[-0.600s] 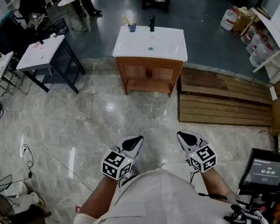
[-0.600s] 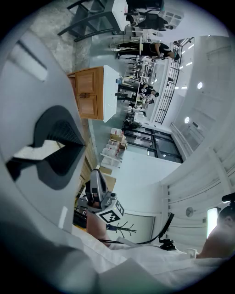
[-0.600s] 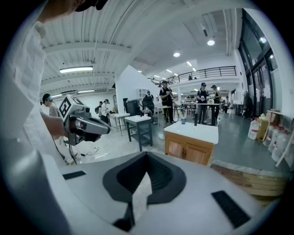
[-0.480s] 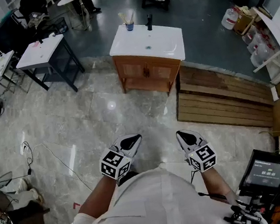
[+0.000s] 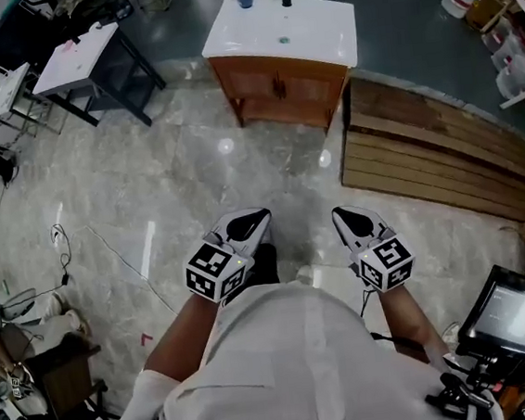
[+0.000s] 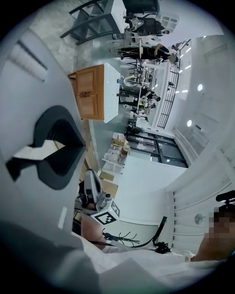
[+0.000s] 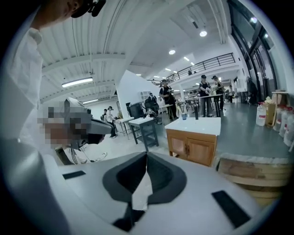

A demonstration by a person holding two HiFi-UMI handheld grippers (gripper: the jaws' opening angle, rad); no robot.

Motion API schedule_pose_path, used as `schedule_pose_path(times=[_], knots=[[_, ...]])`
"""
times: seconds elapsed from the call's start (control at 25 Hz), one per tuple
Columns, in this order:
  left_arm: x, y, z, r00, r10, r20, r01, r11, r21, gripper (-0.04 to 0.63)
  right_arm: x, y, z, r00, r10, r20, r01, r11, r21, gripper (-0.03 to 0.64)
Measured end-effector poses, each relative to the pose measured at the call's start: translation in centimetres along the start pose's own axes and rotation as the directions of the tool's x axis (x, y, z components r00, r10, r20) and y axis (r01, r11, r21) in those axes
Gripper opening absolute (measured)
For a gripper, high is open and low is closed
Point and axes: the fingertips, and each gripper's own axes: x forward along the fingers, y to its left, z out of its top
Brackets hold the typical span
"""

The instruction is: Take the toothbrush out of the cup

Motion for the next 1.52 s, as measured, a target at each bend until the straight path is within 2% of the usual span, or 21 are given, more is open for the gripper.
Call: schedule_pose_path(times=[0.2, 0.32, 0.36, 0.4, 0.44, 0.68, 0.8, 0.96, 1.2, 1.36, 1.52], knots=[[2.4, 4.6, 1.1, 1.0, -0.01, 0.028, 0.011, 1.0, -0.025, 0.006, 3.7, -2.5, 2.1, 0.999, -0.033, 0.019, 0.034, 0.998, -0.047, 0.008], [4.2, 8.1, 3.2, 0.998, -0.025, 0.059, 0.026, 0.999, -0.029, 0.006, 6.3, -4.4, 4.1, 0.998, -0.064, 0.007, 0.064, 0.996, -0.056, 0.009], [4.6, 9.4, 4.1, 0.997, -0.024, 0.067, 0.025, 0.999, -0.023, 0.006, 7.3, -4.9, 5.0, 0.998, -0.07, 0.004, 0.07, 0.996, -0.063, 0.028], [4.9, 10.8, 5.0, 0.997, -0.023, 0.075, 0.024, 1.0, -0.017, 0.006, 8.5, -5.3, 6.0, 0.997, -0.073, -0.001, 0.073, 0.995, -0.073, 0.083], [5.0, 12.2, 5.8, 0.996, -0.025, 0.082, 0.026, 1.0, -0.015, 0.006, 9.9, -5.6, 6.9, 0.997, -0.075, -0.005, 0.074, 0.993, -0.087, 0.106], [5.3, 21.0, 8.7, 0.995, -0.045, 0.086, 0.043, 0.999, 0.021, 0.007, 18.4, -8.3, 12.5, 0.995, -0.104, 0.015, 0.105, 0.99, -0.099, 0.106], [5.9, 24.9, 9.6, 0.996, -0.02, 0.089, 0.021, 1.0, -0.007, 0.007, 21.8, -8.7, 14.4, 0.996, -0.084, 0.013, 0.085, 0.992, -0.092, 0.102], [7.6, 27.7, 10.6, 0.995, 0.013, 0.103, -0.007, 0.998, -0.054, 0.006, 24.3, -10.3, 16.0, 0.998, -0.061, -0.006, 0.06, 0.993, -0.104, 0.078], [11.7, 31.3, 12.7, 0.996, 0.016, 0.089, -0.01, 0.997, -0.073, 0.006, 28.9, -15.4, 18.6, 1.0, -0.003, -0.002, 0.003, 0.995, -0.099, 0.071], [14.4, 34.2, 14.8, 0.995, 0.068, 0.075, -0.06, 0.993, -0.1, 0.006, 32.6, -18.8, 21.0, 0.998, 0.067, -0.003, -0.067, 0.989, -0.132, 0.071], [17.4, 36.6, 17.8, 0.989, 0.125, 0.079, -0.119, 0.99, -0.082, 0.006, 35.5, -23.1, 23.8, 0.993, 0.114, 0.007, -0.111, 0.981, -0.157, 0.072]])
